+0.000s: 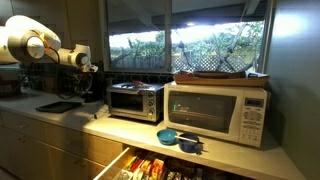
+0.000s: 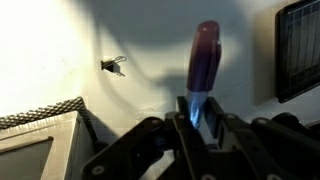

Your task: Remove the purple marker from the top of the toaster oven and put it on the left side of the counter

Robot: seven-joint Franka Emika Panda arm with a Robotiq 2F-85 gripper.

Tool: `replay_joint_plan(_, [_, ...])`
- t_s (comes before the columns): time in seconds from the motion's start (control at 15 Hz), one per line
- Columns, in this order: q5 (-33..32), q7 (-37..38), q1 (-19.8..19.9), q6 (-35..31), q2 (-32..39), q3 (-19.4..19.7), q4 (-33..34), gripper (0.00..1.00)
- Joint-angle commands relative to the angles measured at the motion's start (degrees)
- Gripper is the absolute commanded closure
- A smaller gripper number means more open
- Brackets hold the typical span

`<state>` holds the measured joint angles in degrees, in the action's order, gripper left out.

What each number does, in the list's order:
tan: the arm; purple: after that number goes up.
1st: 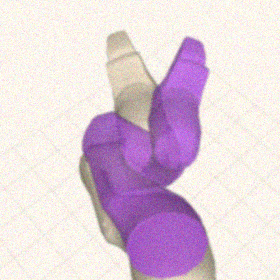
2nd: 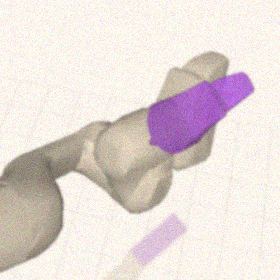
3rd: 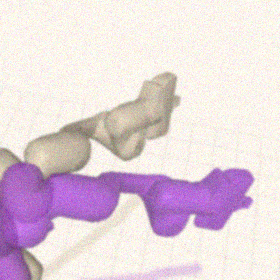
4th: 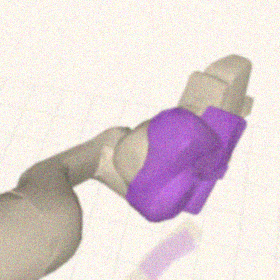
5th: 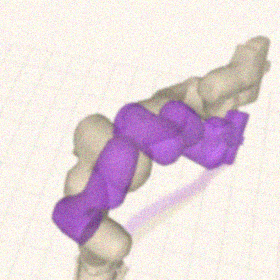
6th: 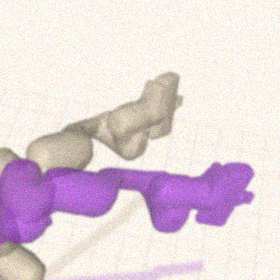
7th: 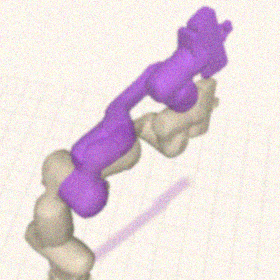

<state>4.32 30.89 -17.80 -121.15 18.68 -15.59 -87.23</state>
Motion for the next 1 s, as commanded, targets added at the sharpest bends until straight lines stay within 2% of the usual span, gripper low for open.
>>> replay_joint_plan(0.0, [0.55,-0.40,-1.33,0.31,0.13,1.73,0.61,0.77])
replay_joint_plan(0.07, [0.55,-0.51,-1.29,0.31,0.15,1.84,0.66,0.94])
replay_joint_plan(0.2, [-2.54,3.22,-1.96,-1.89,0.67,3.90,-0.30,0.94])
replay_joint_plan(0.53, [-6.19,3.10,-2.42,-3.71,7.23,6.85,2.40,0.94])
replay_joint_plan(0.73, [-6.32,-0.53,-3.58,-1.37,14.09,6.60,7.86,0.94])
replay_joint_plan(0.93, [-8.28,-1.05,-6.62,0.80,19.78,7.74,14.17,0.94])
